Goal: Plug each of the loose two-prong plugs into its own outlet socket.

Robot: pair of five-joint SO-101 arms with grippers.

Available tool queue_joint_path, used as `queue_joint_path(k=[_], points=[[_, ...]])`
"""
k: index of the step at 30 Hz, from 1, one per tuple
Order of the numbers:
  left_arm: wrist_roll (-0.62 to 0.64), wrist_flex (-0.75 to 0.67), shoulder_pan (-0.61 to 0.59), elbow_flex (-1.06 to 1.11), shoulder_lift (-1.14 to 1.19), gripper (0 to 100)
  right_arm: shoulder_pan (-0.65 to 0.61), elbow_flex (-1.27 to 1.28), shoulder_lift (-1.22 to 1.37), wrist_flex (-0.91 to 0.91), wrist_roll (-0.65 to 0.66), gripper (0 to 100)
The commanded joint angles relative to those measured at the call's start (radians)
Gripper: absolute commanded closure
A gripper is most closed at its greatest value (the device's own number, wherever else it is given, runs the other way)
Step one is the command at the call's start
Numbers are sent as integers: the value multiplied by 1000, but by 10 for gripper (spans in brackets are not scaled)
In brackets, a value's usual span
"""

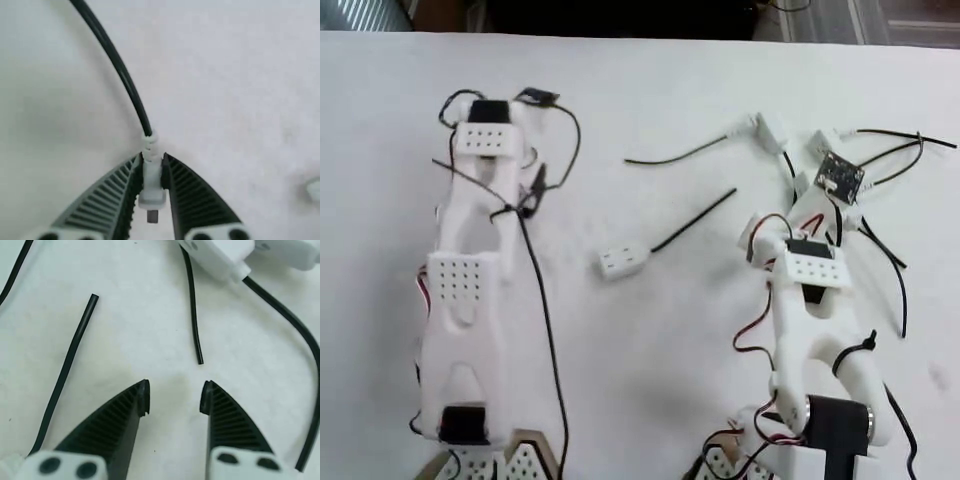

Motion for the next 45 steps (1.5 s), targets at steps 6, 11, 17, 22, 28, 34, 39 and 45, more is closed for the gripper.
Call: queue_joint_path(k=[6, 11, 17, 22, 28, 34, 39, 45], points=[[258, -58, 200, 460, -513, 979, -1, -6, -39, -18, 6, 832], [339, -238, 213, 654, -555, 977, -1, -6, -36, -18, 6, 832], [305, -258, 213, 730, -549, 798, -1, -6, -33, -18, 6, 832], [269, -150, 193, 637, -604, 744, -2, -6, -31, -18, 6, 832], [213, -43, 154, 598, -817, 747, -31, -6, -38, -10, 91, 832], [164, -48, -21, 835, -1087, 747, -70, -40, -94, 81, 163, 833], [66, -238, -165, 1246, -1313, 748, -246, -170, -197, 360, 267, 833], [-20, -506, -289, 1694, -1621, 748, -524, -402, -143, 619, 305, 833]])
